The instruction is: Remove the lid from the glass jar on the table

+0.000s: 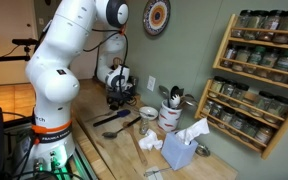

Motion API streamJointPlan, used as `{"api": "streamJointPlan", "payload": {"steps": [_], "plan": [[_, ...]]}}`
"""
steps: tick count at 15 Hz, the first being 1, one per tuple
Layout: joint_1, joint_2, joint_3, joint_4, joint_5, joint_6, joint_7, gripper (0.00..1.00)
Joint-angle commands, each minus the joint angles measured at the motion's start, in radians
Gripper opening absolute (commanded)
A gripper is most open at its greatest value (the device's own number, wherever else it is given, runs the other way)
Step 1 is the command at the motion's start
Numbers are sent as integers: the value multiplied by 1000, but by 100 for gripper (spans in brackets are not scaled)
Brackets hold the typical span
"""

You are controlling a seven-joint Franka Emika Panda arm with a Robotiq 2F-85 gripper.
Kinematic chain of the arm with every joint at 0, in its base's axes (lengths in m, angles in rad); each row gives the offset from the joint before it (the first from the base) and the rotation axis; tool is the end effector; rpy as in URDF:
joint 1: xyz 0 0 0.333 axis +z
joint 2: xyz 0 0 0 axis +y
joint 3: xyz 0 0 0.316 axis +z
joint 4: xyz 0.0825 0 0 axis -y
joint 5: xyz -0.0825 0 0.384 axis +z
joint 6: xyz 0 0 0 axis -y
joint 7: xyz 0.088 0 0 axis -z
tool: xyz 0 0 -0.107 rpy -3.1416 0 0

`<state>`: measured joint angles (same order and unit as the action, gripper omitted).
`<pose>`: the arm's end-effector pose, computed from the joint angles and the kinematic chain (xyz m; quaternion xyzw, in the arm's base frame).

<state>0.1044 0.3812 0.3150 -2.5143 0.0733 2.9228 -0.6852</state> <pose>0.4190 0.1946 0.1473 -0.8732 -0.4824 -0.0294 0.0628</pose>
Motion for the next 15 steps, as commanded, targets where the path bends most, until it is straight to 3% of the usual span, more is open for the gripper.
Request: {"api": "streamJointPlan", "payload": {"steps": [1,2,4,6,9,12,15], "plan": [[-30,37,30,25,-56,8,47,62],[-29,33,29,25,-67,2,53,81],[-36,21,47,22,-71,-7,54,86],[-29,-13,53,9,-82,-23,67,98],[-33,-97,72,-30,-74,-58,103,100],[21,-230,18,-87,-90,-103,247,100],[43,-379,-19,-136,-92,-240,409,100]]}}
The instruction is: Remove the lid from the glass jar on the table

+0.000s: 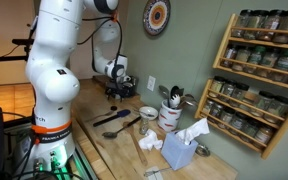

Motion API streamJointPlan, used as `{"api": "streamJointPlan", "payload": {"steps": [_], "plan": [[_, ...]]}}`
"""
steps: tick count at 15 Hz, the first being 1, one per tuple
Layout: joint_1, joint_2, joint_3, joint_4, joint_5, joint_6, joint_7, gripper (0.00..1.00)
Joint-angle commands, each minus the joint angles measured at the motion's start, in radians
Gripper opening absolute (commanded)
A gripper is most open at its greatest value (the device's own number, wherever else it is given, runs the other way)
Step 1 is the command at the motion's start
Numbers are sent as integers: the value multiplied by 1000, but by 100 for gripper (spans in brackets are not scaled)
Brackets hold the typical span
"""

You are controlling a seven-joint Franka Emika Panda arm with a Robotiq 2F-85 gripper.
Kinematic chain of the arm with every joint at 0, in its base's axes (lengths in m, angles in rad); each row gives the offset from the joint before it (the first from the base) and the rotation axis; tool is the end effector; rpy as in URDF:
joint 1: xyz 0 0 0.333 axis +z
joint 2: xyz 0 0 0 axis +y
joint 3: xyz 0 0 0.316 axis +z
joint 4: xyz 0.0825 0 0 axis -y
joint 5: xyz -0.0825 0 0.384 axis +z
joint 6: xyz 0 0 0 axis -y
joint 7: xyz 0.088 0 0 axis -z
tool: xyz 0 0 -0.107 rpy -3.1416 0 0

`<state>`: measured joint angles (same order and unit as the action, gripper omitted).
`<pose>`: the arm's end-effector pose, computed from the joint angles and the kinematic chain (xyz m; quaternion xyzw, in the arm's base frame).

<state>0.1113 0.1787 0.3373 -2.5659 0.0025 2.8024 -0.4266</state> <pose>0.4099 0.2027 0.2100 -0.9068 -0.4191 -0.0335 0.0301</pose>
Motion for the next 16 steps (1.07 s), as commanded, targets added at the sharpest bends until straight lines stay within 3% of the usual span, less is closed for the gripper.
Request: {"api": "streamJointPlan", "payload": {"steps": [1,6,11,12,13,14,15,16], "plan": [[36,-224,-39,-98,17,-180,173,100],[66,-451,-72,-156,59,-412,397,100],[80,-690,-81,-247,98,-482,619,100],[81,-745,-82,-271,85,-478,629,100],[93,-712,-100,-188,106,-494,600,100],[113,-744,-119,-197,111,-490,544,100],[84,-676,-95,-189,76,-466,586,100],[94,-702,-105,-182,83,-471,575,100]]}}
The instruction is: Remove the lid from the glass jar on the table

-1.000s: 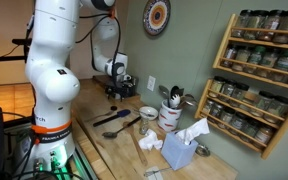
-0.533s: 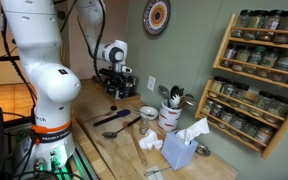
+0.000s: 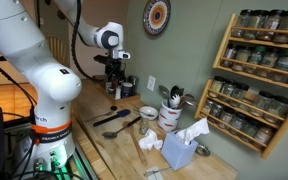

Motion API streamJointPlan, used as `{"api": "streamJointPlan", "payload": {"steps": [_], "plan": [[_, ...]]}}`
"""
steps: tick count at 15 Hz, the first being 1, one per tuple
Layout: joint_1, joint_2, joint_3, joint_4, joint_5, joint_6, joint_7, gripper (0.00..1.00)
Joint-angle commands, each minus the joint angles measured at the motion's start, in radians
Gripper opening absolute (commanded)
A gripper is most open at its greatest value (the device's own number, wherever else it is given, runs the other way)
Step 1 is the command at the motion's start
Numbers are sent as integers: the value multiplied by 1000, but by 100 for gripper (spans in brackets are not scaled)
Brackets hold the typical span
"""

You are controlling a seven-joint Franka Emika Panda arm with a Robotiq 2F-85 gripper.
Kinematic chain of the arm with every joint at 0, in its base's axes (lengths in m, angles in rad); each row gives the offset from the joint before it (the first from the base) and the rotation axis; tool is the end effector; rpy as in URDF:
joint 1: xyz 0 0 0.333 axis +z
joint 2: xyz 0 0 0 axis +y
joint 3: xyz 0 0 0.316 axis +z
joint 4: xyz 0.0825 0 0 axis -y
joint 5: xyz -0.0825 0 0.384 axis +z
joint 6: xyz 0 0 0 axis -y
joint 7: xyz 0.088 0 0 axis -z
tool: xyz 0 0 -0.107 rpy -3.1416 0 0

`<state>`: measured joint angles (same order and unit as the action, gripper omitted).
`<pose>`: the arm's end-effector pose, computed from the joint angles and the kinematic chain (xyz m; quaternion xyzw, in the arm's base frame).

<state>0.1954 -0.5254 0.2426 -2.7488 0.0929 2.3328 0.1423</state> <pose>0.3351 0.1519 0.3782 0.9930 0.1042 0.0549 0.0107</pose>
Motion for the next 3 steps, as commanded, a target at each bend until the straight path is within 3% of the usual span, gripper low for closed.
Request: {"api": "streamJointPlan", "payload": {"steps": [1,3], "plan": [[15,-15,-15,2,-3,-5,-1,100],[20,-27,-18,1,-2,-7,-4,100]]}}
